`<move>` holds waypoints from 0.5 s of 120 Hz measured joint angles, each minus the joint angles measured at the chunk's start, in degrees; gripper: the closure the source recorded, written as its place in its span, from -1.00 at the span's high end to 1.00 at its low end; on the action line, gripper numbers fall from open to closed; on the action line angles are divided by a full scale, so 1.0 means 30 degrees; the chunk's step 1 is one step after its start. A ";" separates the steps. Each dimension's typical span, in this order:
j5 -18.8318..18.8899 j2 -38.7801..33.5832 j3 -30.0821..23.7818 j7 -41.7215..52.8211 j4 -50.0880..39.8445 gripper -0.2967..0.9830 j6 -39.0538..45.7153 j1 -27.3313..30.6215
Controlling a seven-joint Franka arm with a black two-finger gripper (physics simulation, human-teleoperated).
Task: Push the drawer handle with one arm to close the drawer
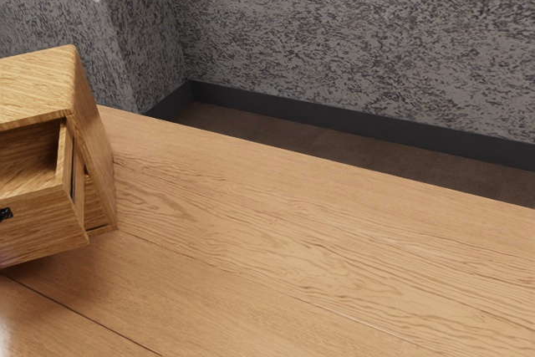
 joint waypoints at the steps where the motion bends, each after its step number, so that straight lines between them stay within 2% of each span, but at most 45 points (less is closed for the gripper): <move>1: -0.0001 -0.0019 -0.0005 -0.0004 -0.0245 0.51 -0.0027 -0.0114; 10: 0.0004 -0.0199 -0.0113 -0.0033 -0.2077 0.50 -0.0143 -0.0577; 21: -0.0011 -0.2036 -0.3387 -0.0045 -0.6460 0.51 0.0853 0.2800; 29: -0.0049 -0.4397 -0.4418 -0.0059 -1.0999 0.51 0.2155 0.3902; 42: -0.0502 -0.7917 -0.5263 -0.0149 -1.7479 0.51 0.3546 0.4039; 53: -0.0629 -0.9927 -0.5387 -0.0177 -1.9343 0.51 0.4033 0.2833; 60: -0.0717 -1.0925 -0.5401 -0.0250 -2.0611 0.50 0.4303 0.2895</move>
